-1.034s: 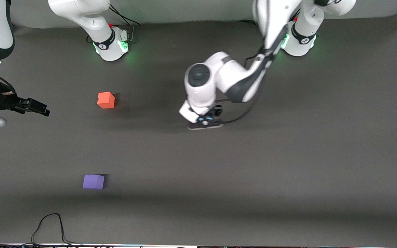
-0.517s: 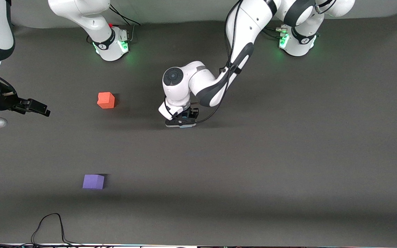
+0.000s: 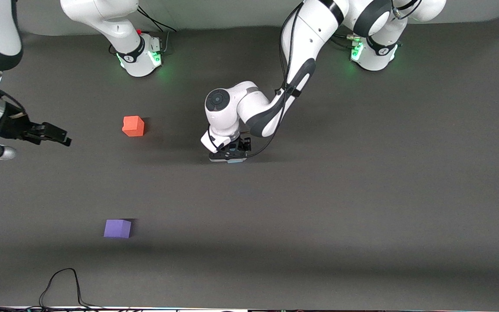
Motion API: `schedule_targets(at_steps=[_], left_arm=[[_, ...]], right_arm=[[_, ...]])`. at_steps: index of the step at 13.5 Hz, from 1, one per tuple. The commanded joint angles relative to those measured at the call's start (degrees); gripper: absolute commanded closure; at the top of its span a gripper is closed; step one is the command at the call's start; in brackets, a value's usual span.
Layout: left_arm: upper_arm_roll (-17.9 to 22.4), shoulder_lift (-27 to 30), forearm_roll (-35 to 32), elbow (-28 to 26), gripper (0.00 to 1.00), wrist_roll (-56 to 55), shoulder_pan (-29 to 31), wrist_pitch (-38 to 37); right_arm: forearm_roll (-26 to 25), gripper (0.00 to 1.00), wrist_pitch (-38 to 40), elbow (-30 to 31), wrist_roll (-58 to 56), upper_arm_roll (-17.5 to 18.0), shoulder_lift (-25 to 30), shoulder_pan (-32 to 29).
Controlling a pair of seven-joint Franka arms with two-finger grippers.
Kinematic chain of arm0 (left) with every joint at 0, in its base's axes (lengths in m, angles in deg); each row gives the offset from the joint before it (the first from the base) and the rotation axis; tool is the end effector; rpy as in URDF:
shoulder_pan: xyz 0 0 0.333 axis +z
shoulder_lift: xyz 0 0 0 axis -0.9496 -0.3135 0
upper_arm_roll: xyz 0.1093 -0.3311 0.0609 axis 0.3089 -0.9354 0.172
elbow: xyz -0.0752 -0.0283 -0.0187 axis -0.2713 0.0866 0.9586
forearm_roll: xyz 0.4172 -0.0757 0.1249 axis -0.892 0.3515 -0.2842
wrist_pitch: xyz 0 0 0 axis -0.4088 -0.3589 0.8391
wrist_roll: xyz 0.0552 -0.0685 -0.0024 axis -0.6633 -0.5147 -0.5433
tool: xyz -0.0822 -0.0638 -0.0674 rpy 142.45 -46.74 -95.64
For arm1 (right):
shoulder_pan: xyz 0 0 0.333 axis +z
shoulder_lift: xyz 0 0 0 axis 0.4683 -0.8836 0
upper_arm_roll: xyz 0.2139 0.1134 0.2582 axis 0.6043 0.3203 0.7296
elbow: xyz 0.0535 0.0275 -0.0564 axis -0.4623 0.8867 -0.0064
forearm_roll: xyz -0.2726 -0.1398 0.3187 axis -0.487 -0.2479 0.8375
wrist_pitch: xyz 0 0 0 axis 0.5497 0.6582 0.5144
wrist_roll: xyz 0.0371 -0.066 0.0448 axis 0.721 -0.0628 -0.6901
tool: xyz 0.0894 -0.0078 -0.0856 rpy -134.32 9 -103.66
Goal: Place blue block between orange and purple blocks
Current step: 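Carry the blue block toward the table middle and set it down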
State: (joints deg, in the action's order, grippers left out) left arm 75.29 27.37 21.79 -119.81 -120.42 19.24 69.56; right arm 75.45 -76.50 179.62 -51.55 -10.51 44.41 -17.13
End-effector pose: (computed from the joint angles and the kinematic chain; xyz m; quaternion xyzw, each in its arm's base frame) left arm 0.4989 -0.6657 0.1914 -0.9992 -0.0144 -0.0373 0.0057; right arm 0.6014 0.0048 0.5520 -0.9973 0.0589 0.0159 0.0398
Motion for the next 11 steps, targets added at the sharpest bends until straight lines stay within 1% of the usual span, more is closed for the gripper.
schedule_targets(at_steps=[1, 3, 5, 7, 9, 10, 11], left_arm=[[0.3, 3.2, -0.5, 1.3, 0.0, 1.2, 2.5, -6.5], [-0.1, 8.0, 1.9, 1.2, 0.0, 6.1, 6.3, -14.4], [0.1, 12.4, 6.5, -0.3, 0.0, 13.5, 12.0, -18.7], [0.0, 17.7, 7.3, -5.6, 0.0, 20.2, 19.0, -20.6], [0.0, 24.1, 8.4, -12.1, 0.0, 30.2, 27.7, -20.8], [0.0, 26.5, 9.9, -14.0, 0.0, 35.1, 31.8, -21.2], [0.0, 28.4, 10.6, -15.4, 0.0, 40.7, 35.8, -22.4]], right_arm=[[0.9, 0.0, 1.1, -1.5, 6.4, -0.1, -0.7, 5.3], [0.9, 0.0, 1.1, -1.5, 10.2, -0.1, -0.7, 9.4], [0.9, 0.0, 1.1, -2.9, 15.8, 0.0, -2.1, 13.6], [1.0, 0.0, 1.1, -7.5, 21.3, 0.0, -7.0, 19.3], [5.2, 0.0, 0.4, -13.5, 26.2, -0.1, -14.2, 25.2], [5.4, 0.0, -0.5, -15.7, 27.2, -0.1, -17.2, 27.9], [5.1, 0.0, -2.3, -16.3, 27.5, -0.2, -19.4, 30.6]])
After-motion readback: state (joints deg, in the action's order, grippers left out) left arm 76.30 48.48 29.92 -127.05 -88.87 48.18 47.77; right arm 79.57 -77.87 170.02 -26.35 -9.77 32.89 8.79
